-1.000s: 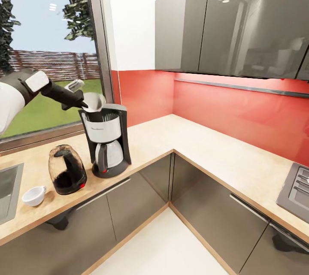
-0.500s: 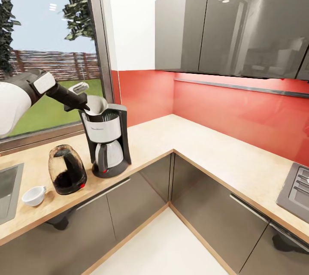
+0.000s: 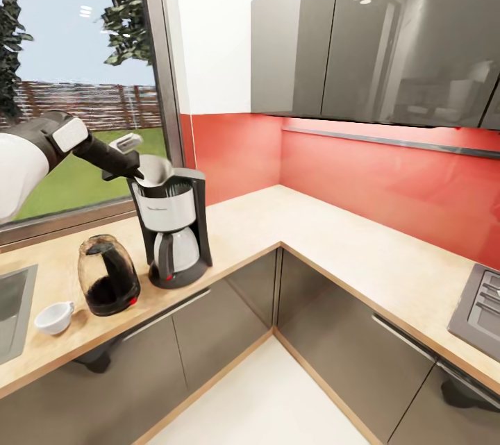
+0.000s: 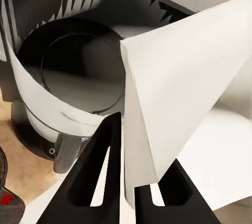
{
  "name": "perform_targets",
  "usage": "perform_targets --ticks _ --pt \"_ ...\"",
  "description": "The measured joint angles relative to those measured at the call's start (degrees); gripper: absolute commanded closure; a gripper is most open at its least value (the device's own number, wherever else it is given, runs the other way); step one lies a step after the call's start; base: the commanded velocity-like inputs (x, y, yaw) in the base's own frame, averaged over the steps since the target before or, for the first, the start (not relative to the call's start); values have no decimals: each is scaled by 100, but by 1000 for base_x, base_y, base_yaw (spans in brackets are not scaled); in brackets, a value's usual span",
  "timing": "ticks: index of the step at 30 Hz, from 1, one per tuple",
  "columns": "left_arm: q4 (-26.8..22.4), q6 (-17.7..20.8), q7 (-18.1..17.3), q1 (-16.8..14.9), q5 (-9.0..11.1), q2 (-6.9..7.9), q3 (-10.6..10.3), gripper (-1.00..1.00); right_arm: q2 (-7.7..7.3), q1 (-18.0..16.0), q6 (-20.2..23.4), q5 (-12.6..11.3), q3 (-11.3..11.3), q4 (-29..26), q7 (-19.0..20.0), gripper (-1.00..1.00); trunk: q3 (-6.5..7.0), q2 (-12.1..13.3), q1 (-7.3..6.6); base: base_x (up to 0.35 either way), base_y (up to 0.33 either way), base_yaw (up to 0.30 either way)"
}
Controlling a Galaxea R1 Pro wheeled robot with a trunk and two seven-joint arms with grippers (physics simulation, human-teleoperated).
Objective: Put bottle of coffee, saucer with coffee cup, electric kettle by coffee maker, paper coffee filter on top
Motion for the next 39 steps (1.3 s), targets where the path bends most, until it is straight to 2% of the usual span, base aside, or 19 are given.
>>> perform_targets --ticks 24,39 --pt "0 -6 0 14 -4 40 -33 100 0 0 0 0 0 -2 0 -100 0 1 1 30 -14 0" --pt "-3 -10 0 159 -12 33 -38 100 0 0 0 0 0 -2 0 -100 0 1 1 0 0 0"
